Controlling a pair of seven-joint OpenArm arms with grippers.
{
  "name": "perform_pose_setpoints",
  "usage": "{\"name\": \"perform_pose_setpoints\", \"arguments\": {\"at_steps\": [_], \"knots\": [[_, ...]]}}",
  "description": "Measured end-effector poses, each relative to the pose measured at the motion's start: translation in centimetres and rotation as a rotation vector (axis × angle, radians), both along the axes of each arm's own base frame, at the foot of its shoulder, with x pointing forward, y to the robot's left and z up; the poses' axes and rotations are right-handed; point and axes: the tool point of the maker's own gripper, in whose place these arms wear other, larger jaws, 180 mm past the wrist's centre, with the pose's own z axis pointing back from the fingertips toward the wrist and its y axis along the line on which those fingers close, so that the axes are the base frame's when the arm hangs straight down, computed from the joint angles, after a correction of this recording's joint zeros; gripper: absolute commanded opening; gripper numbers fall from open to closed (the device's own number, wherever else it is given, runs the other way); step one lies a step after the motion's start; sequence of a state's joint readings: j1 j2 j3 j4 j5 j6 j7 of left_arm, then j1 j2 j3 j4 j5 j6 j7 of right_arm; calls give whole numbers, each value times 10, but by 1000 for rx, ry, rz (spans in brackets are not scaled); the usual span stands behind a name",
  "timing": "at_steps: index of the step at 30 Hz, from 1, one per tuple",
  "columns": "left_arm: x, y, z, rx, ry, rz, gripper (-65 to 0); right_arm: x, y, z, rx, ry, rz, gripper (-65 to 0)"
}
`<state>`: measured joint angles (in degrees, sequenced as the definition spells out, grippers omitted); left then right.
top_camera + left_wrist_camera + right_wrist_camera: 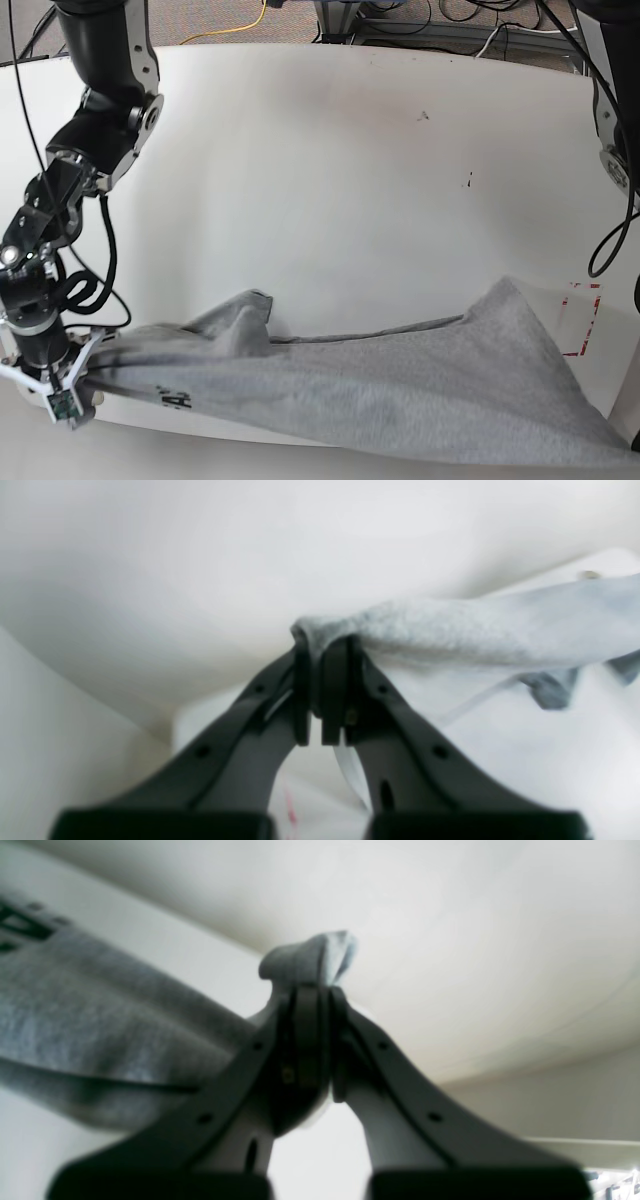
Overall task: Layout the t-shirt on the table in an organized manner, then fold the t-shirt properly
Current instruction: 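Lift the shirt with both grippers and swing it flat across the table, then release the right gripper and move it to the shirt's shoulder corner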
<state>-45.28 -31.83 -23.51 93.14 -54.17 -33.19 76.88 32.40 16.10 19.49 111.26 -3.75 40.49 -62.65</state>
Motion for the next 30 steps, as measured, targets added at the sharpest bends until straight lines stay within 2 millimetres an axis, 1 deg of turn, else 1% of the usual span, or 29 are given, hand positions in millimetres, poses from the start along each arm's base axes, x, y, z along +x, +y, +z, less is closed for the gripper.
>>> {"name": "perform_pose_setpoints", "arguments": {"at_steps": [1, 2, 4, 5, 7, 8, 9, 10, 11, 13, 14, 15, 18, 21, 24, 26, 28, 30], "knots": [[-3, 2, -16, -3, 35, 9, -643, -7, 3, -18, 2, 46, -6, -644], [-7, 9, -28, -11, 57, 30, -643, -13, 2, -30, 14, 77, -16, -644], [-17, 11, -50, -5, 92, 42, -644, -23, 1, -49, 46, 108, -32, -645], [-22, 14, -67, -1, 131, 52, -644, -28, -1, -59, 59, 133, -43, -645], [-37, 14, -98, 26, 203, 65, -644, -42, -6, -82, 79, 183, -76, -645], [-44, 14, -110, 35, 227, 69, -644, -49, -8, -92, 87, 208, -88, -645], [-52, 13, -125, 38, 262, 69, -644, -55, -9, -104, 96, 236, -96, -647], [-58, 6, -134, 31, 270, 57, -644, -64, -10, -119, 111, 271, -109, -647], [-65, 7, -142, 18, 283, 65, -644, -71, -12, -129, 121, 296, -123, -647], [-82, 0, -176, -11, 361, 57, -644, -87, -13, -150, 141, 349, -145, -647], [-90, 4, -189, -17, 396, 77, -644, -94, -14, -160, 147, 378, -160, -647], [-102, 1, -208, -24, 448, 73, -644, -101, -11, -170, 154, 401, -158, -647], [-131, 5, -246, -51, 561, 101, -644, -121, 1, -198, 181, 474, -141, -647], [-156, 8, -272, -69, 645, 130, -644, -142, 9, -222, 197, 548, -129, -645], [-176, 4, -291, -88, 707, 130, -644, -160, 10, -237, 190, 605, -134, -644], [-185, 1, -299, -98, 734, 128, -644, -169, 8, -244, 184, 633, -144, -644], [-191, 1, -304, -96, 755, 129, -644, -174, 8, -248, 189, 645, -155, -644], [-194, 2, -306, -93, 763, 131, -644, -176, 11, -250, 196, 651, -155, -644]]}}
